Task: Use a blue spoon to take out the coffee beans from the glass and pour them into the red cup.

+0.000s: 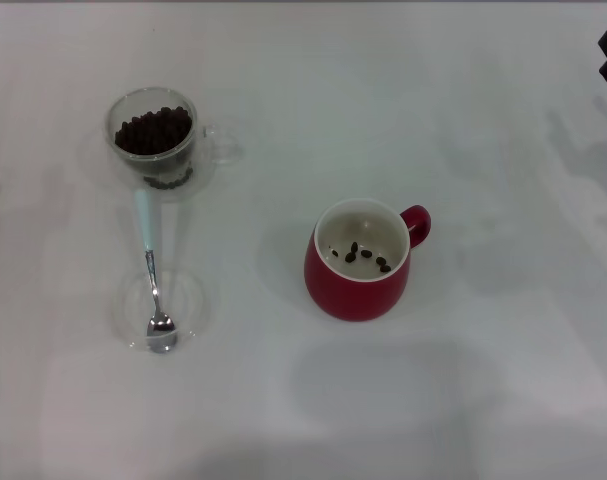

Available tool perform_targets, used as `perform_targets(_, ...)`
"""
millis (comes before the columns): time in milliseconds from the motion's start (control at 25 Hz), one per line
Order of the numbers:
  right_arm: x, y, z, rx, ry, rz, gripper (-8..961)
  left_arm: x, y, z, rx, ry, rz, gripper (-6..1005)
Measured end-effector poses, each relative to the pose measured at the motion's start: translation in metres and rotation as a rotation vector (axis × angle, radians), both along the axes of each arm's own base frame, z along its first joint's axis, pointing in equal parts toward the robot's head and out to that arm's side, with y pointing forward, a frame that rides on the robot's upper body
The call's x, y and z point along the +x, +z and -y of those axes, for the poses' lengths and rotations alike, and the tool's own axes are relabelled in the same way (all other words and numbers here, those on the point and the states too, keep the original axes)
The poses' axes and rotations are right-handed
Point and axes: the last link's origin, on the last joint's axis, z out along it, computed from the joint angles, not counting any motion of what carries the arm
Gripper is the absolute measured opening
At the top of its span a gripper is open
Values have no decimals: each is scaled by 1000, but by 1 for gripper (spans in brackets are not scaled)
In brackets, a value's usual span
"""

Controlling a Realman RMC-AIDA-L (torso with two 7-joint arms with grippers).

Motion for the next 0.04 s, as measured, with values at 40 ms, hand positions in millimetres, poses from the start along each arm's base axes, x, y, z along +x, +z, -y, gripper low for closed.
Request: perform_targets(40, 1, 0, -2, 4, -17, -4, 716, 1, 0, -2, 6, 3, -8, 900)
